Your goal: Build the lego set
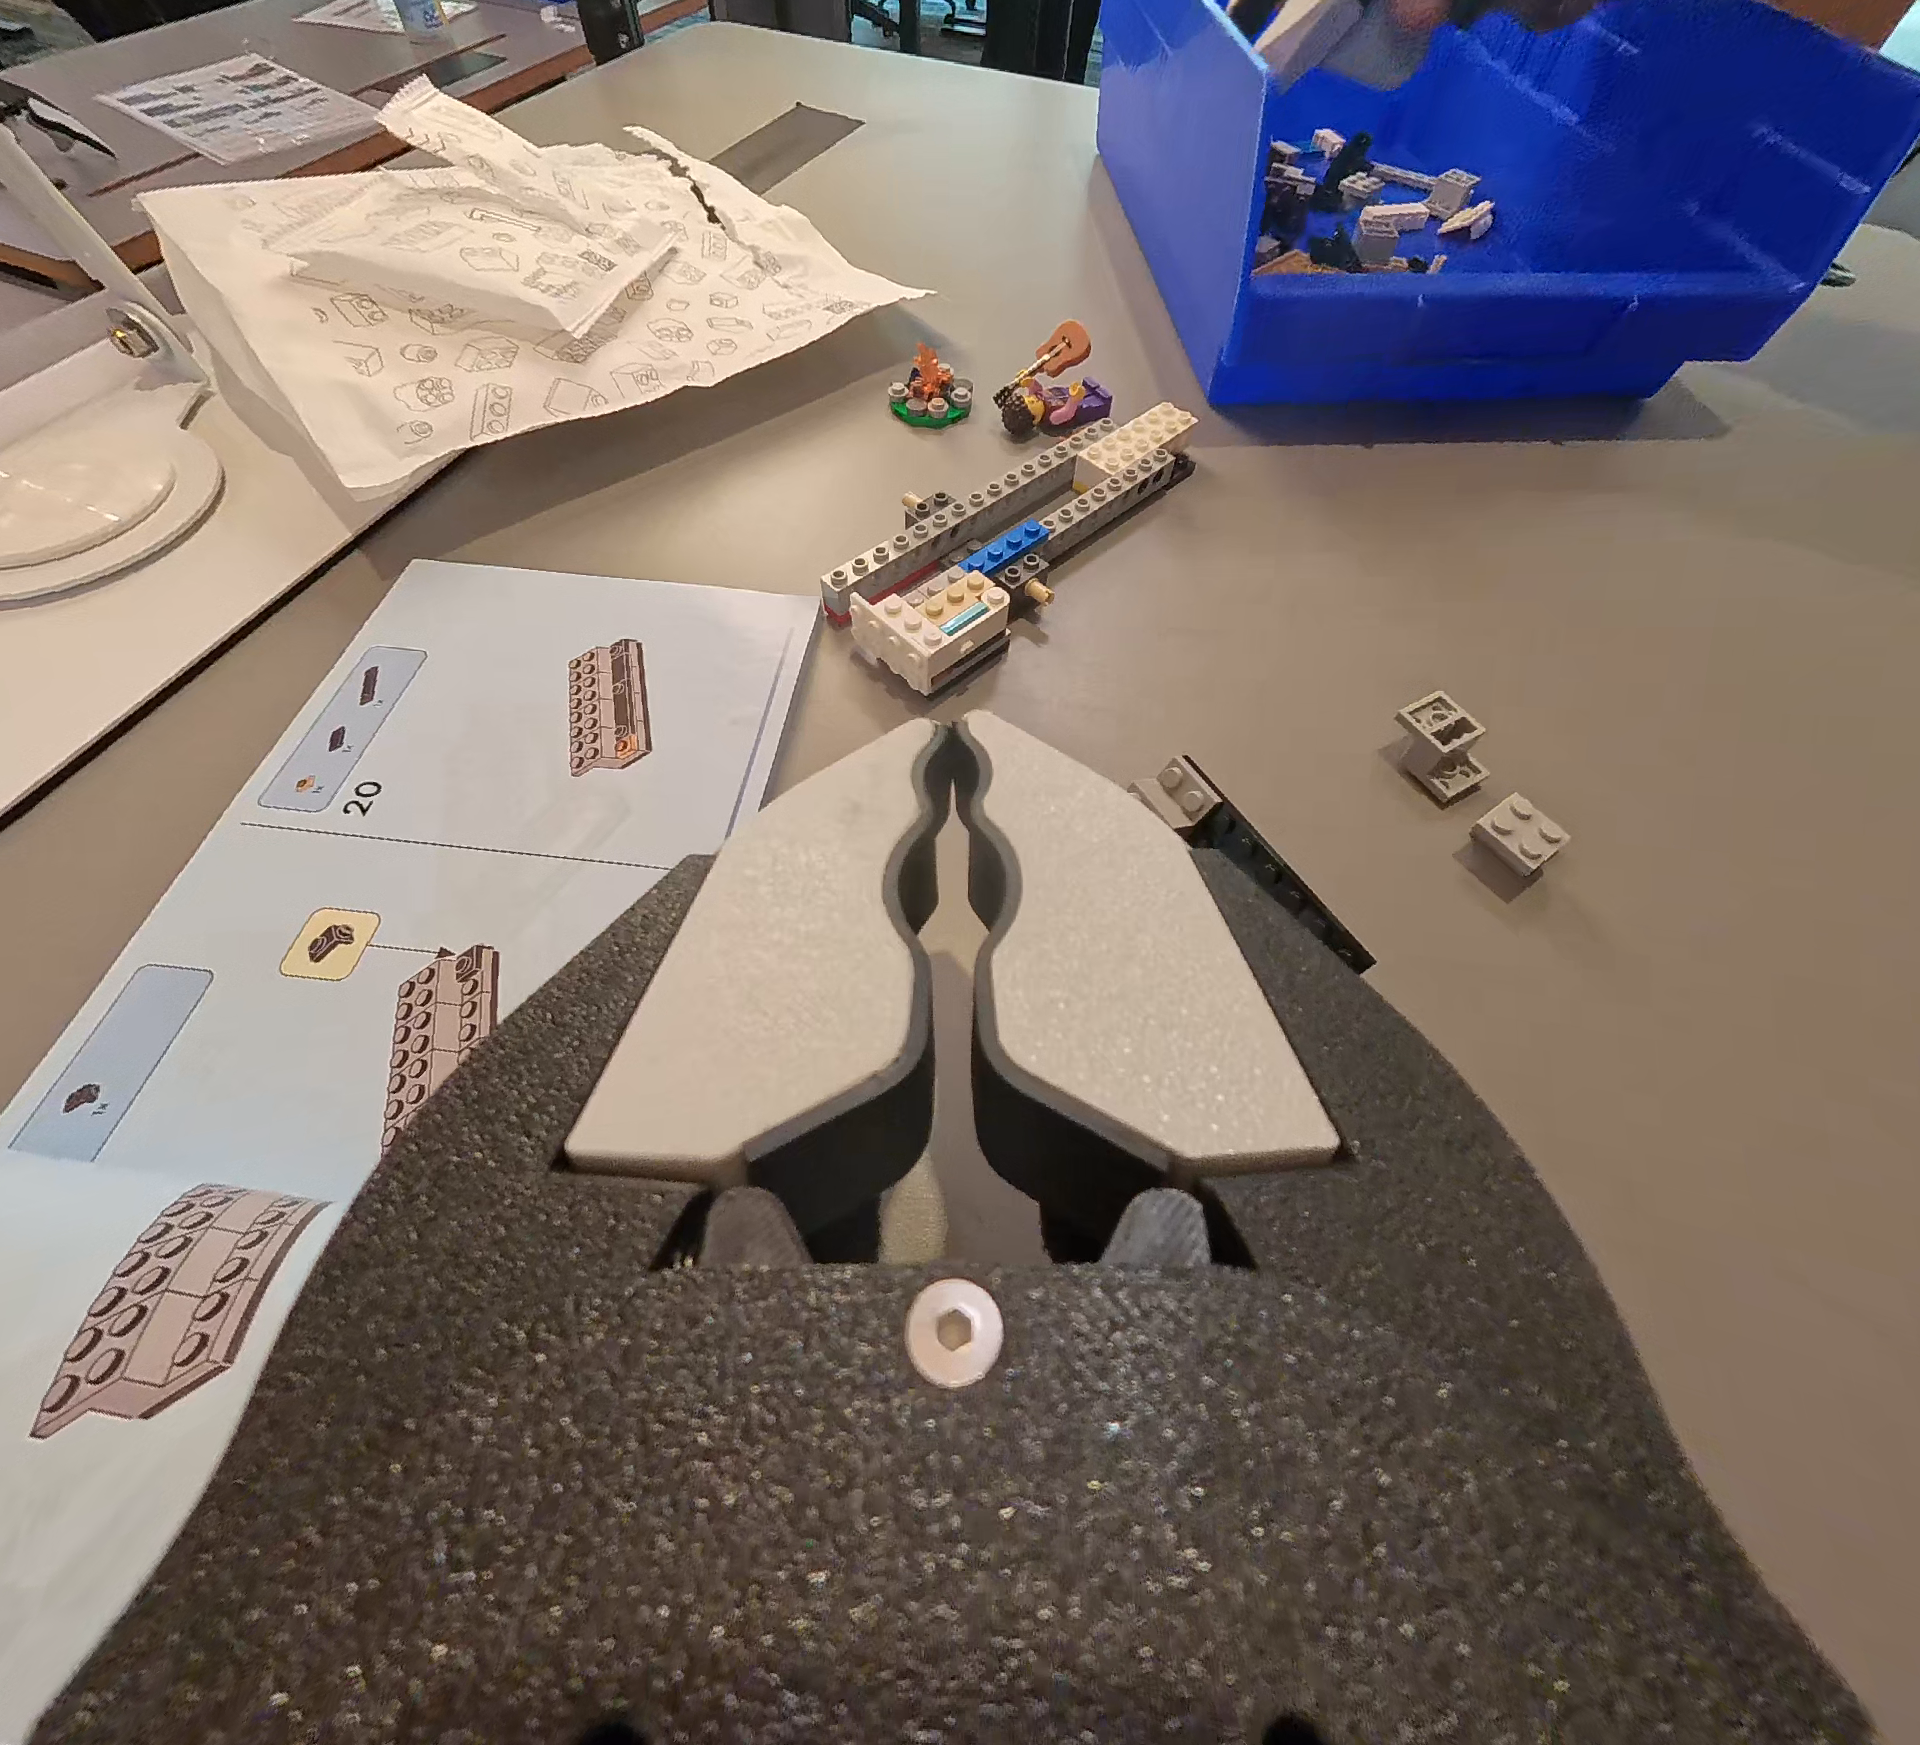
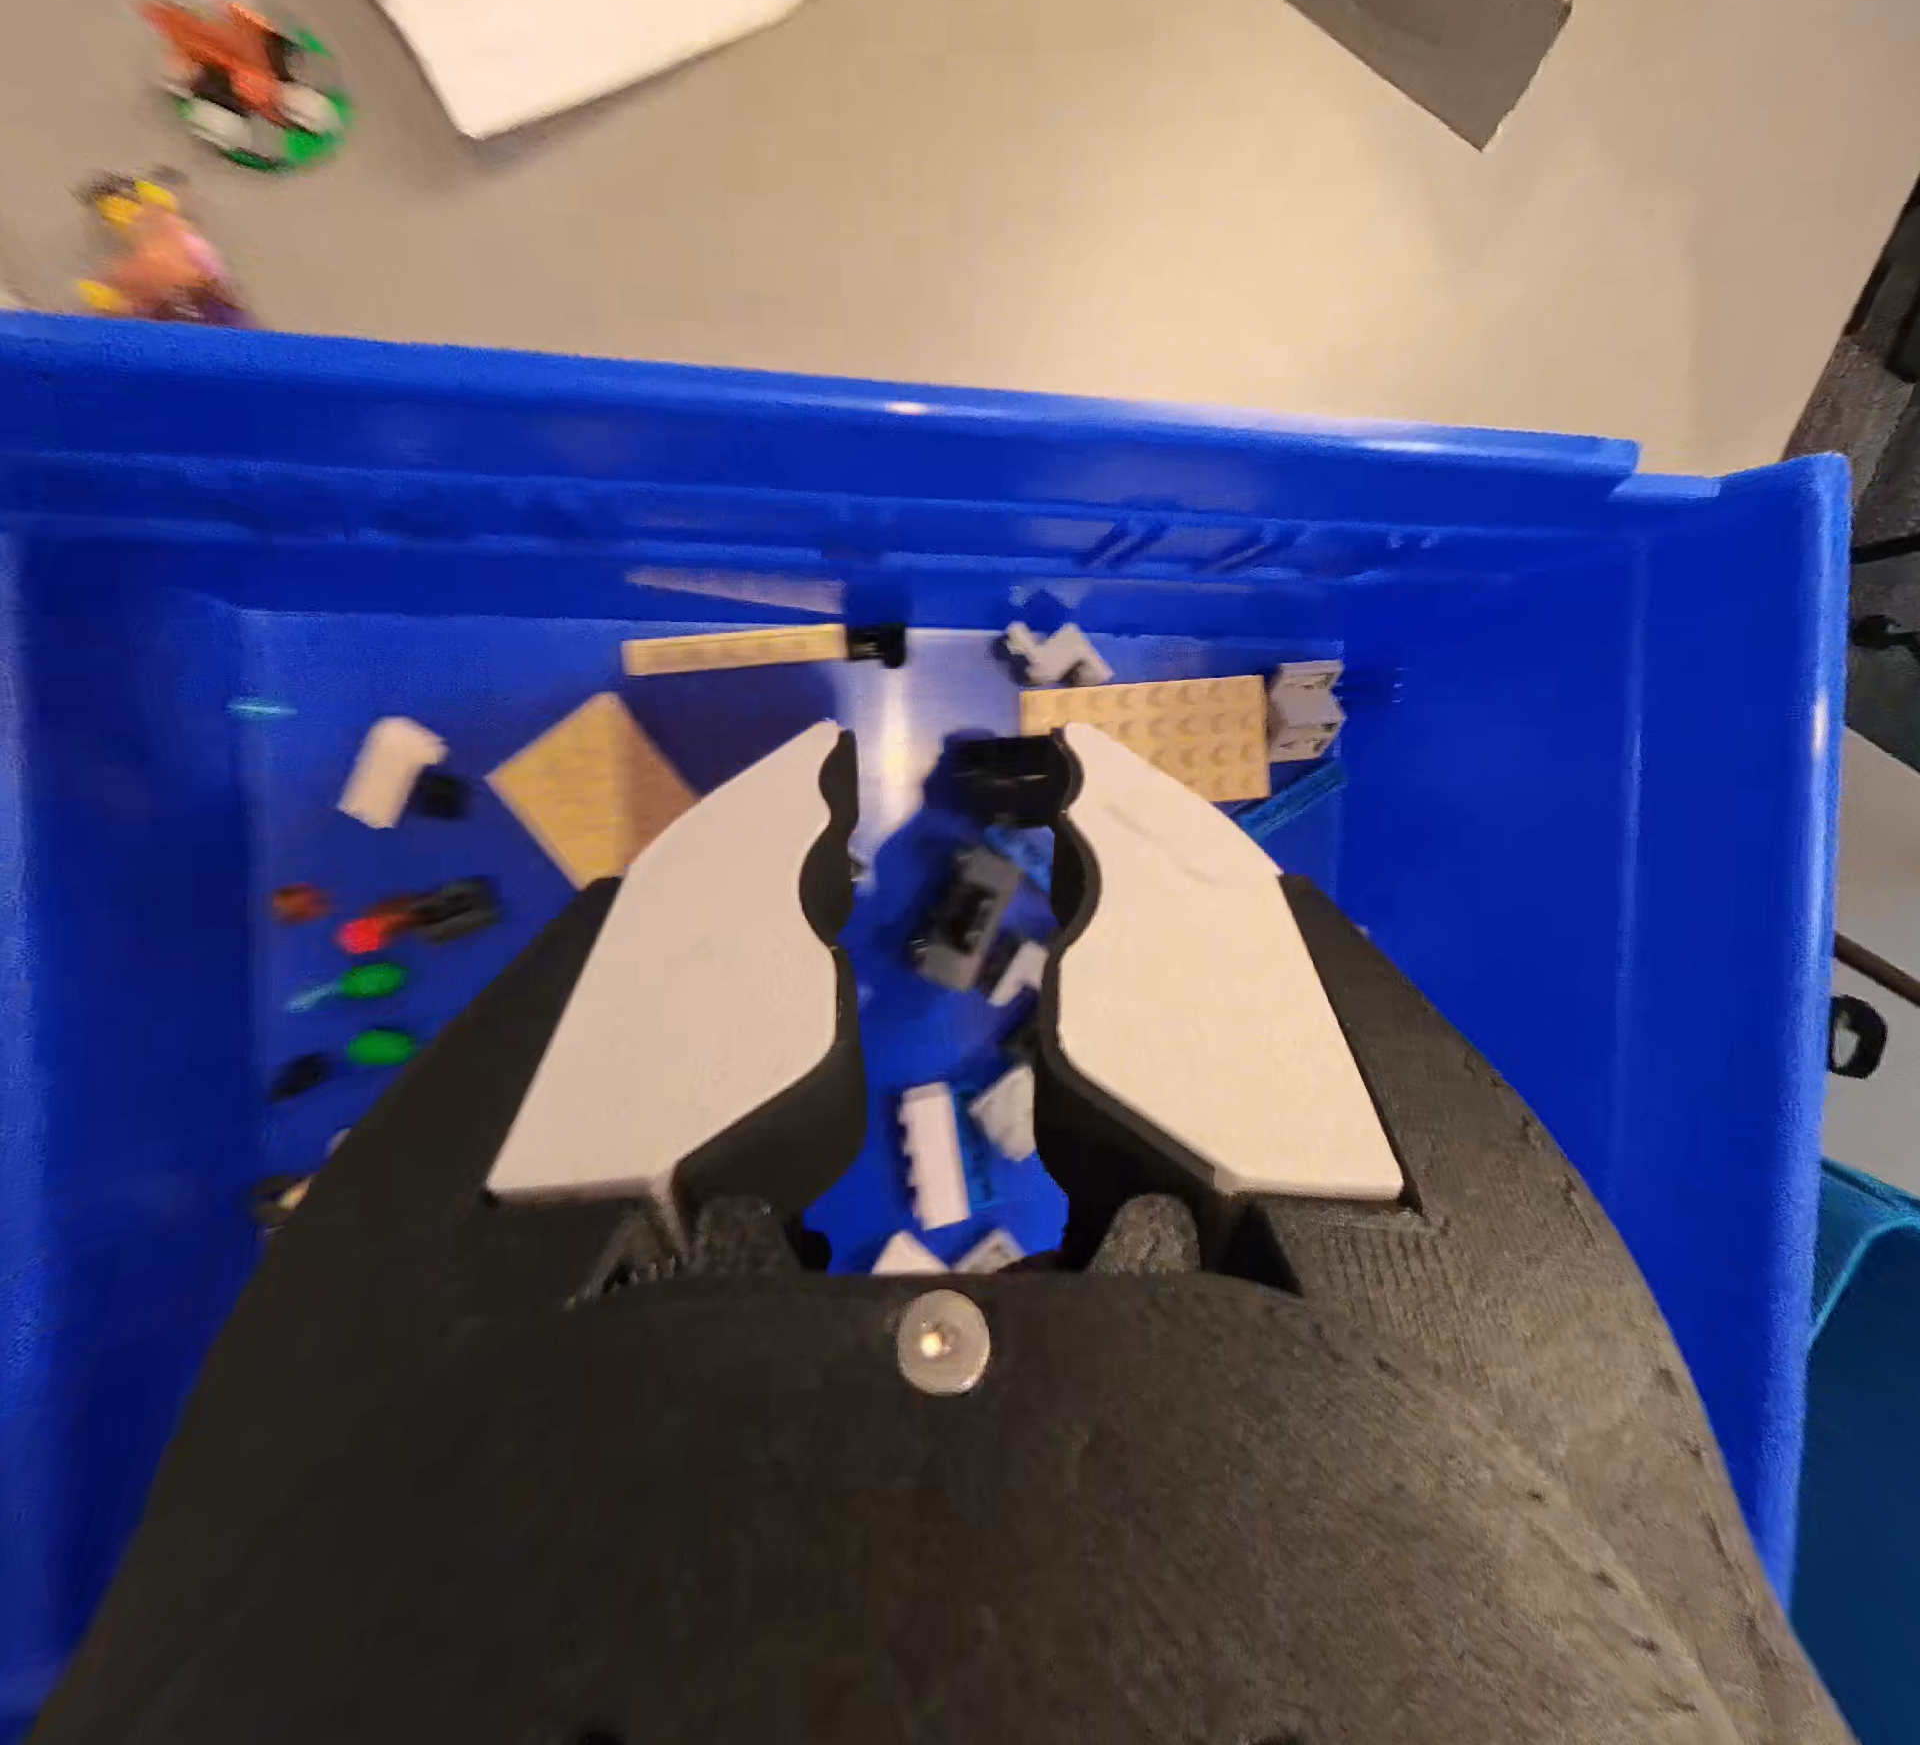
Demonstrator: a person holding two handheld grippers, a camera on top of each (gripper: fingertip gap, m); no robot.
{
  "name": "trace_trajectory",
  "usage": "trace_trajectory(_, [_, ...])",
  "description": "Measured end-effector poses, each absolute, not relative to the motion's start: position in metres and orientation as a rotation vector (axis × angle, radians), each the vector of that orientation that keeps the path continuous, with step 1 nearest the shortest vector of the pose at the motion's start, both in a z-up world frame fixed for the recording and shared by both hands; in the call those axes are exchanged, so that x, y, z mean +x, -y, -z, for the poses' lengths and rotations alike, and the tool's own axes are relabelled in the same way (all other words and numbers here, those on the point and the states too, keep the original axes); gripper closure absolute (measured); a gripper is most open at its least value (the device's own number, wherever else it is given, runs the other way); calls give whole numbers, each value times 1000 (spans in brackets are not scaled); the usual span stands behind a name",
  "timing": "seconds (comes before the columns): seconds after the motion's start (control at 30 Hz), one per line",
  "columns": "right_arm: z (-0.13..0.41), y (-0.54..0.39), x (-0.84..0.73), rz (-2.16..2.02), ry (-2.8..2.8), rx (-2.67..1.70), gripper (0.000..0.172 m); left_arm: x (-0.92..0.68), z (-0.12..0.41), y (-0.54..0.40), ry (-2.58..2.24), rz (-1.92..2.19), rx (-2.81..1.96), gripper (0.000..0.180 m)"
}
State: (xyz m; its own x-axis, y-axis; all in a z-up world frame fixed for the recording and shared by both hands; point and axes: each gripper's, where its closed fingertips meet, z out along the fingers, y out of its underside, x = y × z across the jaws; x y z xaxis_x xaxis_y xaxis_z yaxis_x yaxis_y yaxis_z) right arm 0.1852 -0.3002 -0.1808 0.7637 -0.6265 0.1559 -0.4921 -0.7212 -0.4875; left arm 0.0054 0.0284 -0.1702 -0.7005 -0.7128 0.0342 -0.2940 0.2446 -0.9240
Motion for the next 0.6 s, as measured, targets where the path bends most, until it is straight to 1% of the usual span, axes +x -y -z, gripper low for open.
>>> trace_trajectory(0.23, [215,304,214,371,-775,-2669,129,5,172,-27,-2142,1426,-909,180])
trace_trajectory(0.33, [227,306,221,363,-803,-2699,130,5,171,-28,-2132,1436,-911,180])
trace_trajectory(0.4, [228,304,221,327,-829,-2675,144,5,169,-29,-2122,1446,-915,180])
trace_trajectory(0.47, [224,304,218,325,-823,-2662,150,5,167,-30,-2109,1471,-921,180])
trace_trajectory(0.6, [195,301,192,343,-814,-2628,152,2,155,-35,-2036,1573,-913,180])
